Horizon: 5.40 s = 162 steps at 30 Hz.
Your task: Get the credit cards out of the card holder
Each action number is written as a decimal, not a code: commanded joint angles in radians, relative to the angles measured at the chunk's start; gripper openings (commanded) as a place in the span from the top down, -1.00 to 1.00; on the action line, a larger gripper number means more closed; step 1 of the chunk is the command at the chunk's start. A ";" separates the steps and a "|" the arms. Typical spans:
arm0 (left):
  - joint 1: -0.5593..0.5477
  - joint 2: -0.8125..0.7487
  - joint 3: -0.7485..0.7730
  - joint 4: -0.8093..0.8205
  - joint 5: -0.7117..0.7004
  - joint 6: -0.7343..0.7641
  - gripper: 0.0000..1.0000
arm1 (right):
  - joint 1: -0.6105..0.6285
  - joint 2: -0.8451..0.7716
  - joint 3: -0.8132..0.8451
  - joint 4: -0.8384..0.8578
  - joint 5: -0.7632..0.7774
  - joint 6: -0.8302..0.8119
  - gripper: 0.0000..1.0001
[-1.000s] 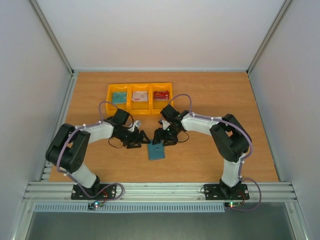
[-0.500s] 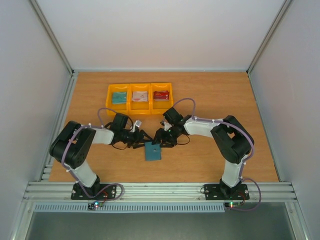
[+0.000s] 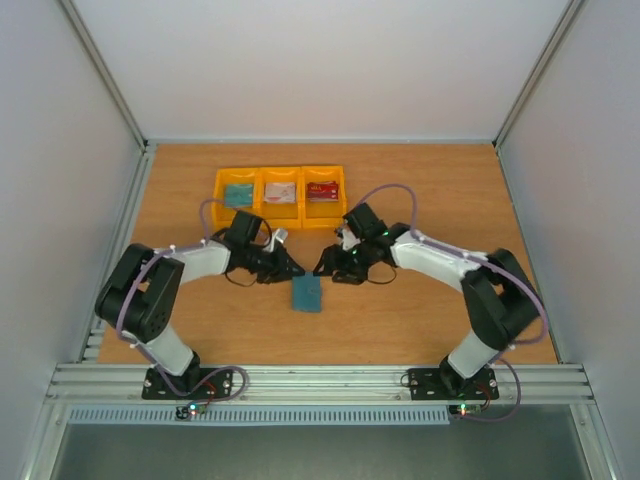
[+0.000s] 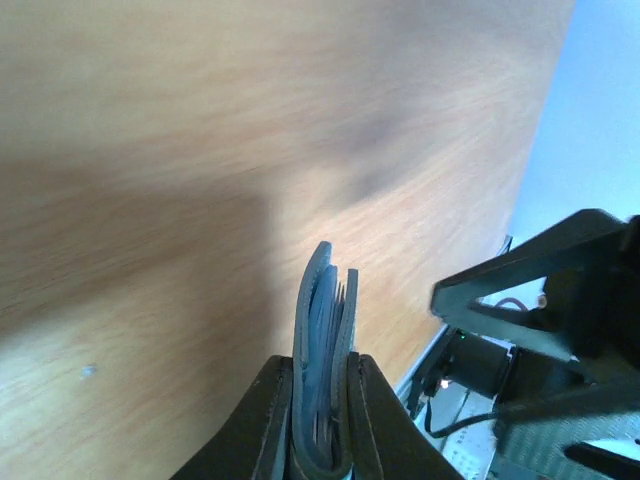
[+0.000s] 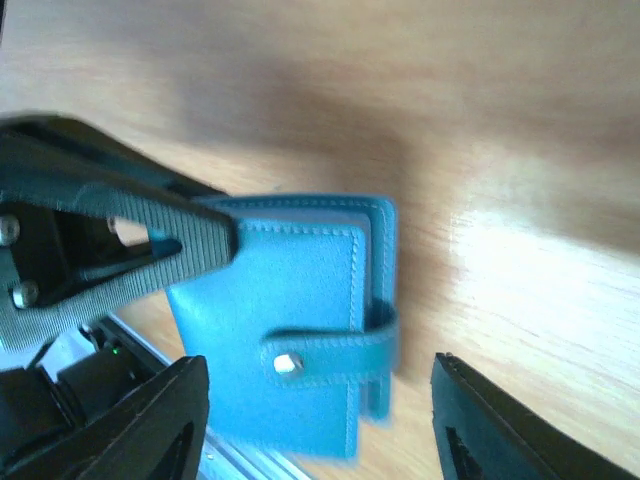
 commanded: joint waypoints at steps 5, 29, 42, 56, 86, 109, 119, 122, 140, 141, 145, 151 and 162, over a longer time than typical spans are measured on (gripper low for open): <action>-0.001 -0.225 0.569 -0.900 -0.137 0.612 0.99 | -0.027 -0.322 0.338 -0.373 0.162 -0.426 -0.42; -0.004 -0.840 0.491 -0.262 -0.125 0.412 0.99 | 0.129 -0.457 0.311 0.118 -0.322 -0.618 -0.95; -0.004 -0.913 0.376 -0.076 -0.010 0.294 0.99 | 0.097 -0.462 0.298 -0.002 -0.135 -0.764 -0.79; -0.004 -0.927 0.311 0.046 -0.015 0.229 1.00 | 0.107 -0.385 0.337 0.109 -0.394 -0.693 0.06; -0.047 -0.971 0.147 0.223 -0.008 0.198 0.00 | 0.137 -0.385 0.387 0.207 -0.498 -0.604 0.98; -0.049 -1.003 0.184 -0.247 -0.627 0.452 0.99 | 0.399 -0.423 0.358 0.098 0.782 -0.735 0.05; -0.049 -1.006 0.169 -0.202 -0.534 0.418 0.99 | 0.401 -0.222 0.554 0.045 0.648 -0.652 -0.02; -0.050 -1.002 0.166 -0.191 -0.519 0.411 0.99 | 0.401 -0.189 0.583 0.023 0.637 -0.647 -0.04; -0.049 -0.979 0.171 -0.188 -0.598 0.413 0.99 | 0.429 -0.151 0.610 -0.097 0.757 -0.636 -0.15; -0.049 -0.979 0.171 -0.177 -0.579 0.416 0.99 | 0.429 -0.146 0.618 -0.099 0.759 -0.639 -0.15; -0.049 -0.979 0.177 -0.147 -0.541 0.413 0.99 | 0.429 -0.127 0.635 -0.101 0.787 -0.651 -0.09; -0.049 -0.978 0.171 -0.122 -0.465 0.417 1.00 | 0.429 -0.104 0.659 -0.085 0.821 -0.665 -0.08; -0.049 -0.973 0.165 -0.164 -0.456 0.443 0.99 | 0.429 -0.090 0.731 -0.088 0.874 -0.723 -0.07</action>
